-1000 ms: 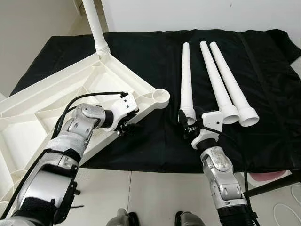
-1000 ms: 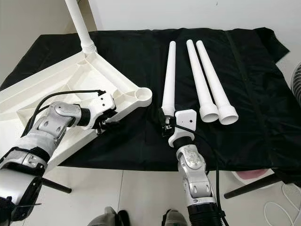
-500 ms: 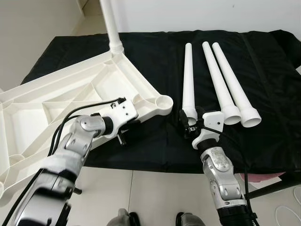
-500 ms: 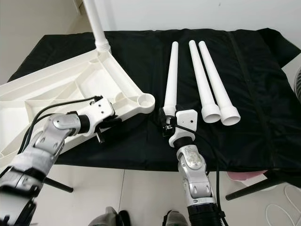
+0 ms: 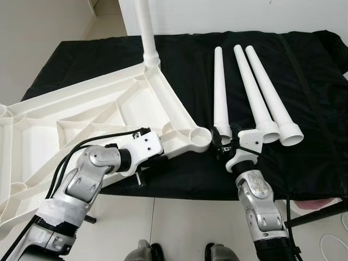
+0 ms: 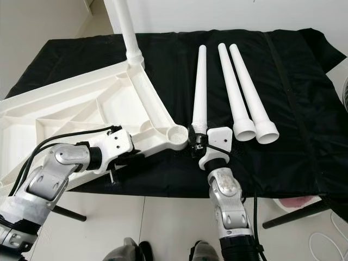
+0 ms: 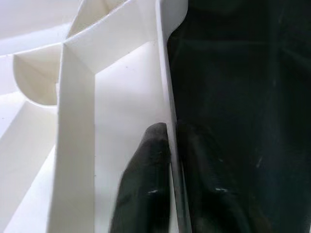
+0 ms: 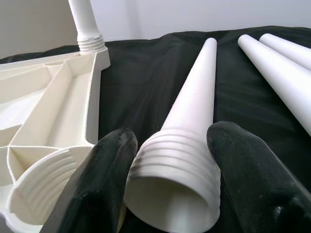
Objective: Building children table
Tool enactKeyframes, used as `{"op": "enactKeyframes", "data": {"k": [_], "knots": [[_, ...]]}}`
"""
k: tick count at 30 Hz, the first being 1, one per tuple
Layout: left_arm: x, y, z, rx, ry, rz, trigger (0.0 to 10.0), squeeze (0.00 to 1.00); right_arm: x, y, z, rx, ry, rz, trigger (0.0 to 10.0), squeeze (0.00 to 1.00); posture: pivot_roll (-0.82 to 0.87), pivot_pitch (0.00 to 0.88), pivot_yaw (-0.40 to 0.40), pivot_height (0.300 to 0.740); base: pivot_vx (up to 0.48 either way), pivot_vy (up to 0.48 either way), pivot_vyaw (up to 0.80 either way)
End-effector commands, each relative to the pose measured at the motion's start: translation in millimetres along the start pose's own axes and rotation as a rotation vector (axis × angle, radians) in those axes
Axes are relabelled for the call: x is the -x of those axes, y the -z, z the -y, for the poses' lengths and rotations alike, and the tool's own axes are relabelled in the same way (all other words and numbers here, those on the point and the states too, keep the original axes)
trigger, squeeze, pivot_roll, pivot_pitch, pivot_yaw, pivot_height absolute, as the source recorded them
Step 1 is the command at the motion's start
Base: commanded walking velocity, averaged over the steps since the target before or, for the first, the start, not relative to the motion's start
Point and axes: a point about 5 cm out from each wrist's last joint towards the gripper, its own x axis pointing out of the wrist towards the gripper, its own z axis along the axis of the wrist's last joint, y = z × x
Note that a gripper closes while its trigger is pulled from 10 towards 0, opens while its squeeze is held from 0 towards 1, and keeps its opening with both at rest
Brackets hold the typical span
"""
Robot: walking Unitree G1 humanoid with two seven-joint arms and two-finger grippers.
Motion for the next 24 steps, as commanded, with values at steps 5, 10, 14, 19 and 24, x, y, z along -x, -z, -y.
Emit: {"op": "enactKeyframes", "data": {"k": [5, 10, 14, 19, 24], "knots": [[11.3, 15.8, -5.9, -0.002, -0.032, -0.097, 10.0, 1.0, -4.3, -2.5, -4.6, -0.01, -0.031, 0.016, 10.0, 0.0, -0.1, 0.137, 0.133, 0.74, 0.0, 0.0, 0.0], [24.5, 15.1, -17.2, -0.005, -0.057, -0.109, 10.0, 0.0, -10.3, -11.0, -2.6, 0.002, -0.047, 0.046, 10.0, 0.0, -0.1, 0.126, 0.122, 0.74, 0.0, 0.0, 0.0], [49.0, -4.0, -40.6, 0.173, -0.15, 0.156, 10.0, 0.0, -27.0, -24.9, 8.0, -0.041, -0.038, 0.083, 10.0, 0.47, -0.1, 0.111, 0.108, 0.74, 0.0, 0.0, 0.0], [47.6, 2.9, -48.0, 0.309, -0.281, 0.228, 10.0, 0.0, -39.7, -33.1, 11.9, -0.068, -0.015, 0.08, 10.0, 1.0, -0.1, 0.098, 0.095, 0.74, 0.0, 0.0, 0.0], [45.2, 9.3, -58.2, 0.437, -0.476, 0.273, 10.0, 0.0, -56.2, -42.7, 17.0, -0.098, 0.05, 0.043, 10.0, 1.0, -0.1, 0.091, 0.081, 0.74, 0.0, 0.0, 0.0]]}}
